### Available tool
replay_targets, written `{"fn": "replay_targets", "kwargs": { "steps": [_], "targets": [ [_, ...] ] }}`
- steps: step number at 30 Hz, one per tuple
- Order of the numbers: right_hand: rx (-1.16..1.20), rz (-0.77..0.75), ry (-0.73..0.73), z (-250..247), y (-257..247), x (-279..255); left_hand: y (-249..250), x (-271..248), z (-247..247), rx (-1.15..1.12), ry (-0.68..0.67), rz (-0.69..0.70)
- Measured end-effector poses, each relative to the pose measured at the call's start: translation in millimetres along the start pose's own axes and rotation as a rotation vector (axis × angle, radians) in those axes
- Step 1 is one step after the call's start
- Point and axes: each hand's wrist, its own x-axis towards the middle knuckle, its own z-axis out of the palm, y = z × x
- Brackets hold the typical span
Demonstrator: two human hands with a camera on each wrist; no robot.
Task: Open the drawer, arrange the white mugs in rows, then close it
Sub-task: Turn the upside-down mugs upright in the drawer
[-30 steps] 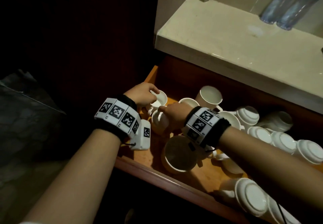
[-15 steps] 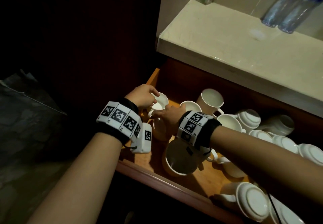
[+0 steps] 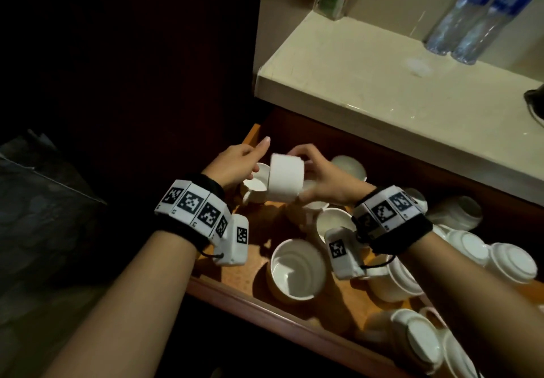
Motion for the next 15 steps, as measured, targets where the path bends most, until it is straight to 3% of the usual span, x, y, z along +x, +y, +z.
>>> {"fn": "replay_targets", "kwargs": {
  "steps": [4, 7, 11, 15],
  "targets": [
    [0.178, -0.042, 0.200, 3, 10, -4, 8, -9, 4, -0.015, -0.170, 0.068],
    [0.190, -0.058, 0.250, 12, 9, -4, 7, -8, 5, -0.095, -0.096, 0.141],
    [0.318, -0.065, 0.140, 11, 9, -1, 0, -4, 1, -0.150, -0.013, 0.177],
    [0.439, 0.066, 0.301, -4, -1, 2, -1, -4, 0, -0.045, 0.010, 0.250]
  ]
}}
